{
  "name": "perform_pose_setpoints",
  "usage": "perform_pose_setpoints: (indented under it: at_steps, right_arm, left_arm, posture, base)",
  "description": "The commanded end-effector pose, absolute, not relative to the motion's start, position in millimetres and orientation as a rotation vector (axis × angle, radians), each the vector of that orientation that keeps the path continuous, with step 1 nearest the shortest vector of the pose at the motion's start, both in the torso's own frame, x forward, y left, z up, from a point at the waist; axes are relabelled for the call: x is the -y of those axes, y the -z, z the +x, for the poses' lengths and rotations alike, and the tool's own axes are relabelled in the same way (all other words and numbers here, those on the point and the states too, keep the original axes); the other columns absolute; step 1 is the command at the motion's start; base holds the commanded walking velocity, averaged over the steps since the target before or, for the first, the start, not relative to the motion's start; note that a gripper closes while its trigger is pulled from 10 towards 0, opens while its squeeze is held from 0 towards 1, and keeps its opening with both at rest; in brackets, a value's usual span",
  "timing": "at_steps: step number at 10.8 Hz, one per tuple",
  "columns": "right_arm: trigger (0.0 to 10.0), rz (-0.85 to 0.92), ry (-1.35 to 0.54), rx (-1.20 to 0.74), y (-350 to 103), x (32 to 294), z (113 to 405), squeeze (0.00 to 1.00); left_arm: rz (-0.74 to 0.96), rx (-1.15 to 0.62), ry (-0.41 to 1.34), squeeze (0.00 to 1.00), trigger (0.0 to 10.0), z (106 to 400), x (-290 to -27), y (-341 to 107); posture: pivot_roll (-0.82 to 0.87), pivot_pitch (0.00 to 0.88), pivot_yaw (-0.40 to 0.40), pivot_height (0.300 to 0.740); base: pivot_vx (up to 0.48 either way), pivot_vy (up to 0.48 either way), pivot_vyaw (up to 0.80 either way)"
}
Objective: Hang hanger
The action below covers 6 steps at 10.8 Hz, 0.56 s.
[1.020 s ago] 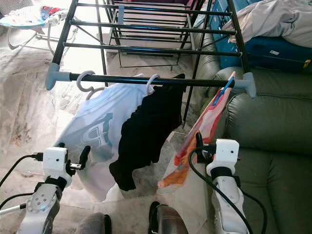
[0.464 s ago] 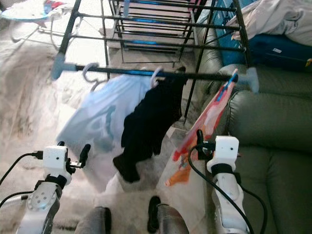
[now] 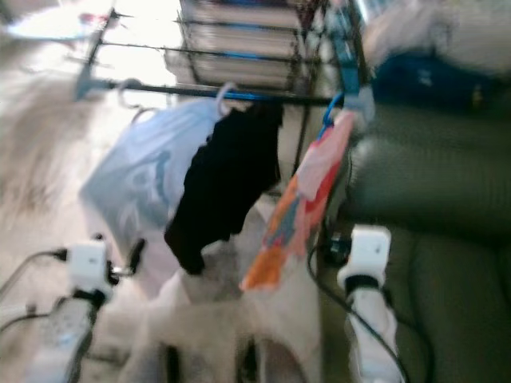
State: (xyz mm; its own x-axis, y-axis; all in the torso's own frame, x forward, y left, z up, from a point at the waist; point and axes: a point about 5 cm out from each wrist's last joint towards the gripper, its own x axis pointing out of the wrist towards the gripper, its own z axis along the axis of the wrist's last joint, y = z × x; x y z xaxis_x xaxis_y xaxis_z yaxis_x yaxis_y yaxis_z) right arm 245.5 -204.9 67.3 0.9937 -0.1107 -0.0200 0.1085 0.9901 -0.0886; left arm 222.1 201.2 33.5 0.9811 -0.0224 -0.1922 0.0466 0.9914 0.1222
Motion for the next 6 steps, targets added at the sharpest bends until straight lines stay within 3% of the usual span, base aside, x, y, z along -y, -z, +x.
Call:
perform_pose_setpoints:
  at_steps: [1, 5, 6]
  right_arm:
    - [10.0, -0.087, 0.131, -0.049, -61.6, 209.7, 238.8, 0.00]
    - [10.0, -0.091, 0.128, -0.051, -61.1, 209.3, 241.3, 0.00]
    - [10.0, -0.092, 0.131, -0.051, -61.1, 209.1, 242.5, 0.00]
  left_arm:
    - [0.128, -0.199, 0.048, 0.00, 10.0, 221.4, -198.1, -32.2]
    - [0.071, -0.229, 0.041, 0.00, 10.0, 225.0, -202.1, -31.1]
    - [0.046, -0.231, 0.072, 0.00, 10.0, 225.1, -199.8, -31.3]
  posture:
    - [0.02, 0.145, -0.036, 0.740]
    - [0.02, 0.146, -0.041, 0.740]
    - [0.02, 0.147, -0.039, 0.740]
  base:
    - [-0.281, 0.000, 0.00]
    - [0.000, 0.000, 0.00]
    - [0.000, 0.480, 0.00]
